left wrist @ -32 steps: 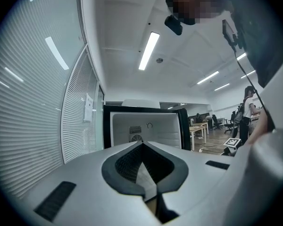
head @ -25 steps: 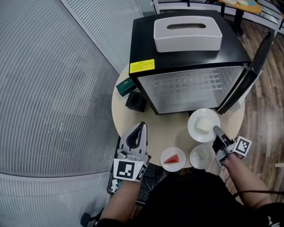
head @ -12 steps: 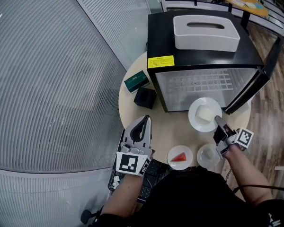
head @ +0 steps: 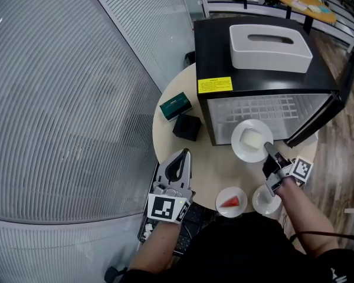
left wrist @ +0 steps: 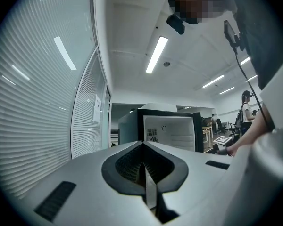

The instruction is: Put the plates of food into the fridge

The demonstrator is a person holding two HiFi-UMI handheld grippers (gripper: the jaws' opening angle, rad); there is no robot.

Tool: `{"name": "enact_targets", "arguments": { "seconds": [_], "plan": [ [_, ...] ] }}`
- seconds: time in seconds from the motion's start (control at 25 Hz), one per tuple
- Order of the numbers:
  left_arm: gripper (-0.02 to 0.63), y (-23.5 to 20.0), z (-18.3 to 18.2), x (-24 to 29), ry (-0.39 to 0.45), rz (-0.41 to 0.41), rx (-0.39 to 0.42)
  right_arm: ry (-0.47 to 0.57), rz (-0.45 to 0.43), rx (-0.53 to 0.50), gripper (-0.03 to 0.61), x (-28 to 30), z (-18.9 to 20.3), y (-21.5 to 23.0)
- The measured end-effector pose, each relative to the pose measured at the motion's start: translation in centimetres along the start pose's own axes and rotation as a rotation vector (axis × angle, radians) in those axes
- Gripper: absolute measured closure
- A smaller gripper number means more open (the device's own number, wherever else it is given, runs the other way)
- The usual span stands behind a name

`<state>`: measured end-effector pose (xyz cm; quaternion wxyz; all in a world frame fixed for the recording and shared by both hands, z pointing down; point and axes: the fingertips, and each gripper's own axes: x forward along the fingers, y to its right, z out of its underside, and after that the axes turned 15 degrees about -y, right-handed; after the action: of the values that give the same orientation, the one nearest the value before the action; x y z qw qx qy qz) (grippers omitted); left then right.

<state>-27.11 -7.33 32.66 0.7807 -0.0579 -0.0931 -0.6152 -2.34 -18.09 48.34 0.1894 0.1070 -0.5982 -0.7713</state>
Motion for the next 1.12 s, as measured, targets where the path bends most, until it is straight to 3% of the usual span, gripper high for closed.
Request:
{"name": "enact_targets", "arguments": {
  "seconds": [0.56,1.12],
  "plan": [
    [0.611,-1.9,-0.1,0.8,0.022,0.005,-0.010,0.085,0.069,0.051,0.555,4.3,-2.5,0.9],
    [0.611,-2.8,1.4,1.5,-0.014,0.026,-0.031,0.156,0.121,0.128,0.555,6.4,-3.9,2.7]
  ]
}}
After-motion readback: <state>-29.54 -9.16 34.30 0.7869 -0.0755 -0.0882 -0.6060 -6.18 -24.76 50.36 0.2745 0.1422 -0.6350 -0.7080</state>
